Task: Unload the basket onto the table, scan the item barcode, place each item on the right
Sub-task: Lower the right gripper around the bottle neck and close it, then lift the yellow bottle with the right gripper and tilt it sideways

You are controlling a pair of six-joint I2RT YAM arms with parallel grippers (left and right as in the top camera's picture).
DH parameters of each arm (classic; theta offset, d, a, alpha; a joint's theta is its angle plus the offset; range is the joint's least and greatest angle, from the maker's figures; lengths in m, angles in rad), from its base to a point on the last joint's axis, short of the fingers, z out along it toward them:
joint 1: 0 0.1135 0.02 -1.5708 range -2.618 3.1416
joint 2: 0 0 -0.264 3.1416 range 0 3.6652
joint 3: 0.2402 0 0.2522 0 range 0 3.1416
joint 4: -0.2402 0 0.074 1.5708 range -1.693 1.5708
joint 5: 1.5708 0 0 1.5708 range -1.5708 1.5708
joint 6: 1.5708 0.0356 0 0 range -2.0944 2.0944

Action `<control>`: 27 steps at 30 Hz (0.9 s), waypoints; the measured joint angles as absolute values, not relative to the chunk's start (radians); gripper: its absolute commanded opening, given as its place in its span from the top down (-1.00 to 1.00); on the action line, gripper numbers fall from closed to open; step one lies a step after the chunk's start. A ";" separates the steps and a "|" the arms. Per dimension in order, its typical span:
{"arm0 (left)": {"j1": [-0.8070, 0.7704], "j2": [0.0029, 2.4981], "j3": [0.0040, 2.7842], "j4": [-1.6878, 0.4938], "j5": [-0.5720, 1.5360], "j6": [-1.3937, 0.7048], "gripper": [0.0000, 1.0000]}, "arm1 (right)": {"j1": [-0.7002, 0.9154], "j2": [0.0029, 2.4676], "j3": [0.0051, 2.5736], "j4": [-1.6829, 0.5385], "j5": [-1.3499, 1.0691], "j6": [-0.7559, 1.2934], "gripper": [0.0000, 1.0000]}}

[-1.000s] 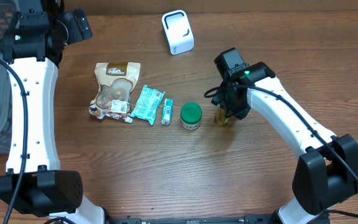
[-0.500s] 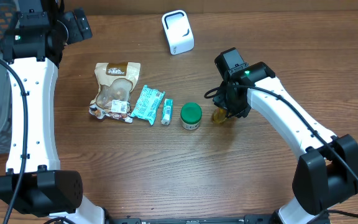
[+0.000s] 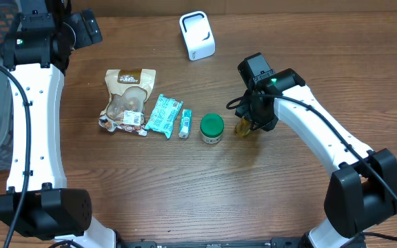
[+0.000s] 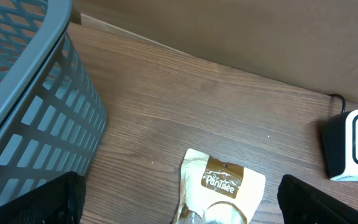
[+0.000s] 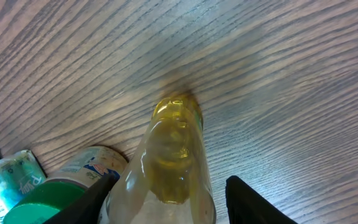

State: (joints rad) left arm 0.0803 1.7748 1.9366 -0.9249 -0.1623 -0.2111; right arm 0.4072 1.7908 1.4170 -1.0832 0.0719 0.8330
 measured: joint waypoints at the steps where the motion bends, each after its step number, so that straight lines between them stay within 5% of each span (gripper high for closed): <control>1: 0.080 1.775 1.937 -0.925 -0.162 -0.211 -0.99 | 0.407 1.791 1.417 -1.084 0.076 0.833 -0.05; 6: 0.080 1.775 1.937 -0.925 -0.162 -0.211 -0.99 | 0.407 1.791 1.417 -1.083 0.088 0.833 -0.03; 13: 0.080 1.775 1.937 -0.925 -0.162 -0.211 -0.99 | 0.407 1.791 1.417 -1.088 0.094 0.829 0.24; 15: 0.080 1.775 1.937 -0.925 -0.162 -0.211 -0.99 | 0.404 1.791 1.417 -1.093 0.089 0.818 0.45; 27: 0.080 1.775 1.937 -0.925 -0.162 -0.211 -0.99 | 0.204 1.578 1.419 -1.098 -0.142 0.587 0.46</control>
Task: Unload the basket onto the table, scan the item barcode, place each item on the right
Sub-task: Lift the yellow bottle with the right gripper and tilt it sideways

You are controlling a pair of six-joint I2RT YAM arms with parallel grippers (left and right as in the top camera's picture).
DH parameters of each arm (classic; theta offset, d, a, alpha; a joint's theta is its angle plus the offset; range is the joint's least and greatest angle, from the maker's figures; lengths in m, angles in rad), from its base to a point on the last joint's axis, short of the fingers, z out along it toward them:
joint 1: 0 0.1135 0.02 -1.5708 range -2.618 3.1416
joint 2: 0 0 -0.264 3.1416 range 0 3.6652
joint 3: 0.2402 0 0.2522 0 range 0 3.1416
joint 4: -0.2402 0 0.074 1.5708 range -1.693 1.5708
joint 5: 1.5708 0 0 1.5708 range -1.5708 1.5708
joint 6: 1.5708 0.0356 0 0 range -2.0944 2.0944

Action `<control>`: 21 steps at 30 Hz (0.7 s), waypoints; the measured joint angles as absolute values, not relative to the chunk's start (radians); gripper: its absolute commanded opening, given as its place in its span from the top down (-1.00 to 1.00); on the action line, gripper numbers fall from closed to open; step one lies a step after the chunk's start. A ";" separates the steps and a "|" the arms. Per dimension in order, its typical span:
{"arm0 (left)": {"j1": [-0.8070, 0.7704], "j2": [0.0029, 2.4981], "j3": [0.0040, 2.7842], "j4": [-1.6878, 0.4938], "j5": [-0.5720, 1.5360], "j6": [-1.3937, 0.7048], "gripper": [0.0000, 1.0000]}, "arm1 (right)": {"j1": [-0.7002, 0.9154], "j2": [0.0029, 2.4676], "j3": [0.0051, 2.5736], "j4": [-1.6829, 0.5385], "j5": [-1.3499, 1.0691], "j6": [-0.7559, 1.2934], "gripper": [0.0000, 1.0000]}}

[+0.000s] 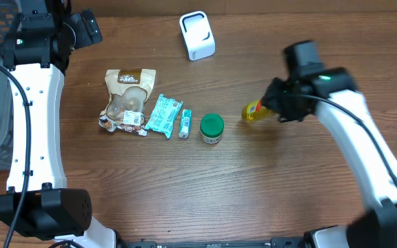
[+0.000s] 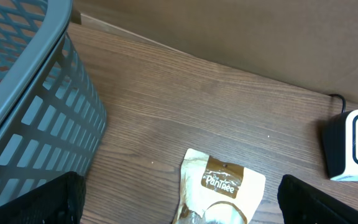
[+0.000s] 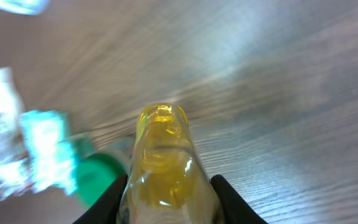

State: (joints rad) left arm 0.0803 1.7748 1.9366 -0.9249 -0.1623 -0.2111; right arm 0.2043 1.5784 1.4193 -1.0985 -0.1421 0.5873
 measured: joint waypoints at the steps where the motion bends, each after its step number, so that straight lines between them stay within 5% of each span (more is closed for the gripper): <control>1: 0.080 1.775 1.937 -0.925 -0.162 -0.211 -0.99 | 0.186 1.549 1.419 -1.095 -0.182 0.557 0.45; 12: 0.080 1.775 1.937 -0.925 -0.162 -0.211 -0.99 | 0.126 1.400 1.425 -1.047 -0.830 0.196 0.38; 21: 0.080 1.775 1.937 -0.925 -0.162 -0.211 -1.00 | 0.125 1.400 1.425 -1.034 -0.966 0.170 0.38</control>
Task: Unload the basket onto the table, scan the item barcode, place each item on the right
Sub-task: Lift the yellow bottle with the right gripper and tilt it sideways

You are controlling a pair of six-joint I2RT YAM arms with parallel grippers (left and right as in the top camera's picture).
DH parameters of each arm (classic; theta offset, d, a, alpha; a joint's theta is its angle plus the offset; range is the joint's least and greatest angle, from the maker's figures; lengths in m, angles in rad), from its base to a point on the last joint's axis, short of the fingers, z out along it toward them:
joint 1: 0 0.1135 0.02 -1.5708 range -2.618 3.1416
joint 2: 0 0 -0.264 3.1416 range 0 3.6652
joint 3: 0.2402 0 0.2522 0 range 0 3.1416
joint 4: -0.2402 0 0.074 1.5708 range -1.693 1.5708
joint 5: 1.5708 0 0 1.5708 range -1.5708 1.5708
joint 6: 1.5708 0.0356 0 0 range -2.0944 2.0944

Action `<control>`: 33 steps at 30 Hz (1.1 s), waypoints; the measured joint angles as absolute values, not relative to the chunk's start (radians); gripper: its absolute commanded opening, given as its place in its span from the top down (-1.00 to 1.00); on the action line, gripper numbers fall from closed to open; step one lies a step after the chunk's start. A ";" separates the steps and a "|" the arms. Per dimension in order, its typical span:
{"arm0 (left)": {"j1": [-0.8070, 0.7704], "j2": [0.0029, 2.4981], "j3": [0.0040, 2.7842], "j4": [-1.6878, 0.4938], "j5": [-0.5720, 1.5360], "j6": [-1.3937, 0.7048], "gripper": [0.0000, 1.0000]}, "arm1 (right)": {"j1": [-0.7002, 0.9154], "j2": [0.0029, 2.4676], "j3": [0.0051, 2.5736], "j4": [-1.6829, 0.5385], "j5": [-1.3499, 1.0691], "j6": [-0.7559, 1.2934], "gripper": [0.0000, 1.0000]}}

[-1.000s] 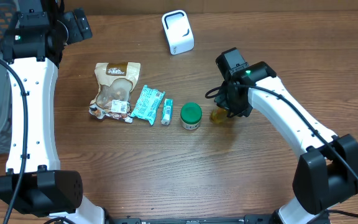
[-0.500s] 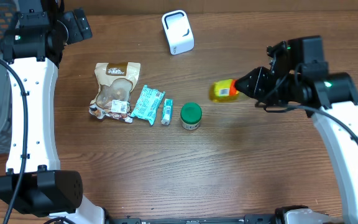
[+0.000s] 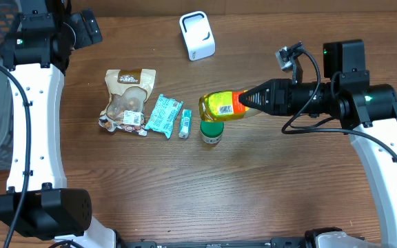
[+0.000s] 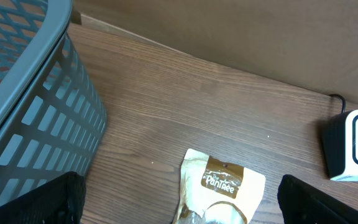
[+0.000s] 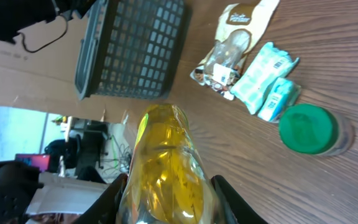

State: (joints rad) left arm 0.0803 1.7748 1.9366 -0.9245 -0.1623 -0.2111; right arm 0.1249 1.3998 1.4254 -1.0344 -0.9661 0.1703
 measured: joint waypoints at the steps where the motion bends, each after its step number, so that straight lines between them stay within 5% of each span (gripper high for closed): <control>1: 0.080 1.775 1.937 -0.925 -0.162 -0.211 -0.99 | 0.125 1.400 1.425 -1.035 -0.973 0.171 0.38; 33: 0.080 1.775 1.937 -0.925 -0.162 -0.211 -0.99 | 0.125 1.400 1.425 -1.054 -0.991 0.183 0.34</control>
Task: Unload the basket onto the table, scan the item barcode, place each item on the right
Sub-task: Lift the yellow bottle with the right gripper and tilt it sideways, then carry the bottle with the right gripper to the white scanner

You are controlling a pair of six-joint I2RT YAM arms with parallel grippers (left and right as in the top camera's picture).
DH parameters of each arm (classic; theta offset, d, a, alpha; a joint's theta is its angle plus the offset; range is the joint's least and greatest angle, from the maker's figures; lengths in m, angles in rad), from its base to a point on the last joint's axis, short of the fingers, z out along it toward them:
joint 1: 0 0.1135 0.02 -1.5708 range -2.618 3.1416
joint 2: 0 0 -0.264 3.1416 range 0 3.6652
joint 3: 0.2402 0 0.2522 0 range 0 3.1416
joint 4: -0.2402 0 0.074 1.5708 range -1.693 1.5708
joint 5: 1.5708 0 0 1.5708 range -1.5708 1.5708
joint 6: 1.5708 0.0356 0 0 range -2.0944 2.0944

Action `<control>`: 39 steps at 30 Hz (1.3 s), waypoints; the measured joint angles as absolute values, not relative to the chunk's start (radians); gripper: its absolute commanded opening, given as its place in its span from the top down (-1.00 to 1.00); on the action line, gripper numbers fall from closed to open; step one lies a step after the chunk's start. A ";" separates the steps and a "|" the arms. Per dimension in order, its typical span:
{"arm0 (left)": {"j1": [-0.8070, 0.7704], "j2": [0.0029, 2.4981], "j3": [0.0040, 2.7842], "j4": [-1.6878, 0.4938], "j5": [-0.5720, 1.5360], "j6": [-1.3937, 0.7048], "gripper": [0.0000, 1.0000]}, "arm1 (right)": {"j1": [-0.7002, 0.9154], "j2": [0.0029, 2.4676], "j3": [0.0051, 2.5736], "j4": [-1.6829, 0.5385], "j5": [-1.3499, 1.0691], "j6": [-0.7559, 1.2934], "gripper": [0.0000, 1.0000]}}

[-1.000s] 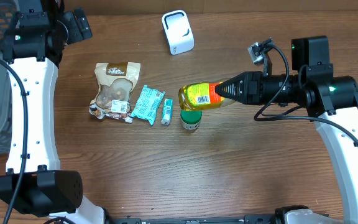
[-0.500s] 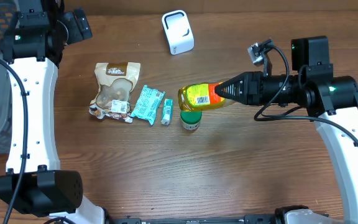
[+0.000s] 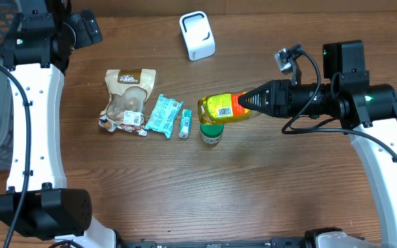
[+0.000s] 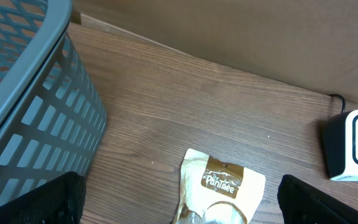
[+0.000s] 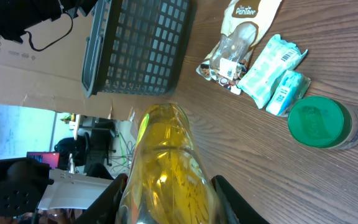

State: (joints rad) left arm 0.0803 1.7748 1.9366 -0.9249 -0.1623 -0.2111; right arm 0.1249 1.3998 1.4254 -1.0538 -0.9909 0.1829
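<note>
My right gripper point(image 3: 257, 103) is shut on a yellow bottle point(image 3: 222, 107), held level above the table with its base pointing left; a barcode label shows on its upper side. In the right wrist view the bottle point(image 5: 166, 168) fills the space between my fingers point(image 5: 117, 196). The white scanner point(image 3: 197, 35) stands at the back of the table, also seen in the left wrist view point(image 4: 353, 143). My left gripper point(image 4: 179, 199) hangs high at the back left, open over a brown snack pouch point(image 4: 219, 193).
On the table lie the snack pouch point(image 3: 126, 98), a teal packet point(image 3: 164, 114), a small teal tube point(image 3: 185, 124) and a green-lidded jar point(image 3: 211, 129). A grey mesh basket point(image 4: 23, 106) stands at the left edge.
The bottle in my right gripper has shifted very slightly left. The left arm and the items on the table have not moved.
My right gripper was down on the yellow bottle standing beside the green-lidded jar. Then it had the bottle off the table further right. Then it held the bottle level above the jar, label up, where it still is.
</note>
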 measured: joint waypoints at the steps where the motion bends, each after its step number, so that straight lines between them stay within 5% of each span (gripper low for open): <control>1: 0.080 1.775 1.937 -0.925 -0.162 -0.211 -0.99 | 0.125 1.400 1.425 -1.055 -0.991 0.183 0.34; 22: 0.080 1.775 1.937 -0.925 -0.162 -0.211 -0.99 | 0.125 1.400 1.425 -1.067 -0.965 0.183 0.28; 35: 0.080 1.775 1.937 -0.925 -0.162 -0.211 -0.99 | 0.125 1.424 1.420 -1.132 -0.561 0.183 0.31; 39: 0.080 1.775 1.937 -0.925 -0.162 -0.211 -0.99 | 0.125 1.456 1.403 -1.119 -0.429 0.183 0.45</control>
